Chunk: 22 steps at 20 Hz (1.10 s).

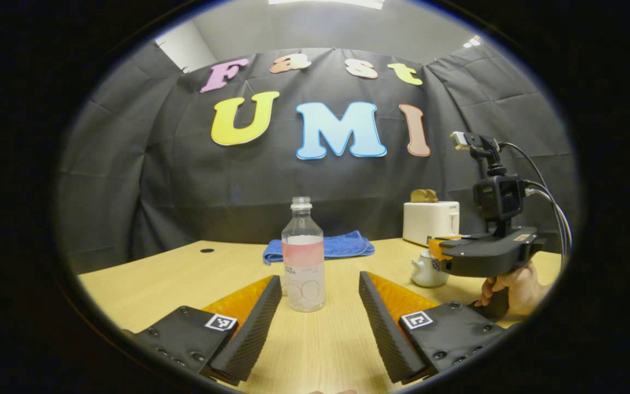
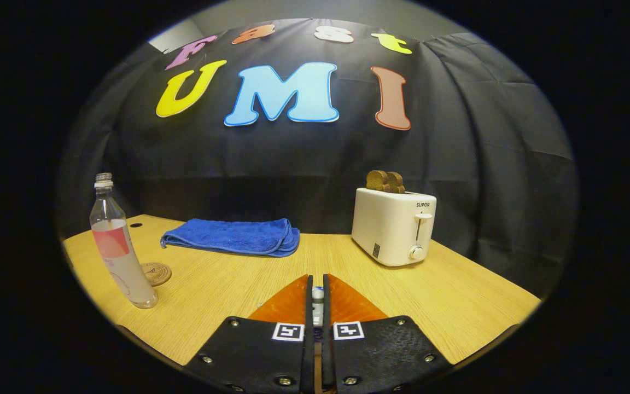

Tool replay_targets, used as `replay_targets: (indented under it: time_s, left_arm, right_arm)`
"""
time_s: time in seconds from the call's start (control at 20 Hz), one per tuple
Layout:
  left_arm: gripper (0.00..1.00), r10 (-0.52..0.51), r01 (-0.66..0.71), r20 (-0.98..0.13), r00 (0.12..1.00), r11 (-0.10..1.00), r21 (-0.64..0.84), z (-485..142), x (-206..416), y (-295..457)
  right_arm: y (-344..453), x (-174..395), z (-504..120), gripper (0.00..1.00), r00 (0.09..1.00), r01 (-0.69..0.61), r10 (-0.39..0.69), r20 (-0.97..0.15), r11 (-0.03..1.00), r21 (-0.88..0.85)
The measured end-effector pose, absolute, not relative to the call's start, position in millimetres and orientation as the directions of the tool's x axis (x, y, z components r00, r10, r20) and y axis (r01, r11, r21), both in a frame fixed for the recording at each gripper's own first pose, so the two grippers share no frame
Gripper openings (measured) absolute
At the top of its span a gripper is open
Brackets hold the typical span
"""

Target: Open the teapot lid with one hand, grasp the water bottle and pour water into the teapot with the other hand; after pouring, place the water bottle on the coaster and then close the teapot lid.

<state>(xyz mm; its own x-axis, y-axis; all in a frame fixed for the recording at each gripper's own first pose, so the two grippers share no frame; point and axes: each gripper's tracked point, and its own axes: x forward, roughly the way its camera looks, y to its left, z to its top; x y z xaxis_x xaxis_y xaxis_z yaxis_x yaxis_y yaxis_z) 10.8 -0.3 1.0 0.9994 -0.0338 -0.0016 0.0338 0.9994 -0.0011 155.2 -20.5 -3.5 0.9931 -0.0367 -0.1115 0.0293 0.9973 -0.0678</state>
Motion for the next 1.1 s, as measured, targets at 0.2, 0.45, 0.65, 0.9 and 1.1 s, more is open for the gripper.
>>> replay_targets:
  time_s: [0.2,0.45,0.65,0.9,1.1]
  left_arm:
    - [0.99,-0.034,0.034,-0.002,0.999,0.999,-0.001,1,10,-1]
    - [0.99,-0.034,0.034,-0.002,0.999,0.999,-0.001,1,10,-1]
    - [0.99,-0.034,0.034,-0.002,0.999,0.999,-0.001,1,10,-1]
    - [0.98,-0.022,0.022,-0.001,1.000,1.000,0.001,1,19,3]
    - [0.98,0.001,-0.001,-0.005,1.000,1.000,0.003,0,43,8]
  right_arm:
    - [-21,158,-3,0.05,0.995,0.020,-0.026,-0.101,0.998,-0.063]
    - [-18,156,5,0.05,0.997,0.007,-0.010,-0.073,0.999,-0.051]
    - [-20,149,19,0.05,0.999,0.009,-0.010,-0.034,0.999,-0.046]
    - [-19,121,34,0.05,1.000,-0.019,0.019,-0.017,0.999,-0.033]
    - [-16,78,43,0.05,0.998,-0.057,0.057,0.016,0.998,-0.018]
